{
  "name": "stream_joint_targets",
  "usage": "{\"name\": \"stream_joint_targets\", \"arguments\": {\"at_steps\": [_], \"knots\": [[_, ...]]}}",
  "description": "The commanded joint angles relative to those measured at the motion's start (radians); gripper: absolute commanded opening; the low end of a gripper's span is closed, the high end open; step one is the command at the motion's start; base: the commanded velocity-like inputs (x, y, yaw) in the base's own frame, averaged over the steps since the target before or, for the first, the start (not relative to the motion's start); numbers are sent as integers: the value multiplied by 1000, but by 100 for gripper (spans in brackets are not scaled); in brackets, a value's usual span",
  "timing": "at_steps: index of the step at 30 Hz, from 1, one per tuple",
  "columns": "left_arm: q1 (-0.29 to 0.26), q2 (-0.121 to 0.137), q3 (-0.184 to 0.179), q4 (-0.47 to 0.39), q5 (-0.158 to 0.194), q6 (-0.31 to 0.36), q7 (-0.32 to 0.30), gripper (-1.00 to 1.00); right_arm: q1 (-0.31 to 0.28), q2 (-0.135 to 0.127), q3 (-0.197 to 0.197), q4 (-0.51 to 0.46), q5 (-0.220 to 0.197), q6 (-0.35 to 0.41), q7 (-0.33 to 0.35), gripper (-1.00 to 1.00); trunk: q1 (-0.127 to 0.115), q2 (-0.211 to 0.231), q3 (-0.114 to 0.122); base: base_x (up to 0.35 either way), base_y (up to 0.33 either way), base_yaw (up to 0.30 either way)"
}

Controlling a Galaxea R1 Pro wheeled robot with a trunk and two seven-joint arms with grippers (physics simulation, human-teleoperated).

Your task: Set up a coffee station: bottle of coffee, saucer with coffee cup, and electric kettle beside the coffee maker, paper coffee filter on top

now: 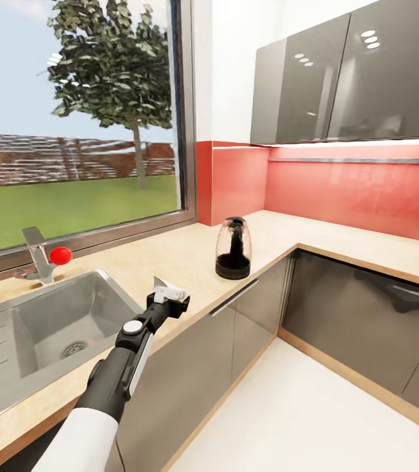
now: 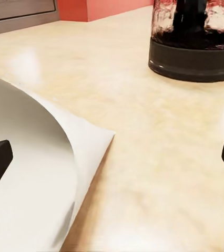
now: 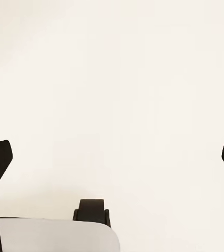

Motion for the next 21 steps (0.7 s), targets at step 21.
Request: {"name": "stream_joint_targets", "arguments": {"at_steps": [21], "knots": [[0,-1,2,67,-8,1,-6,100,-1,-1,2,1,0,-3,0,100,0,-1,-1,2,-5,0]]}}
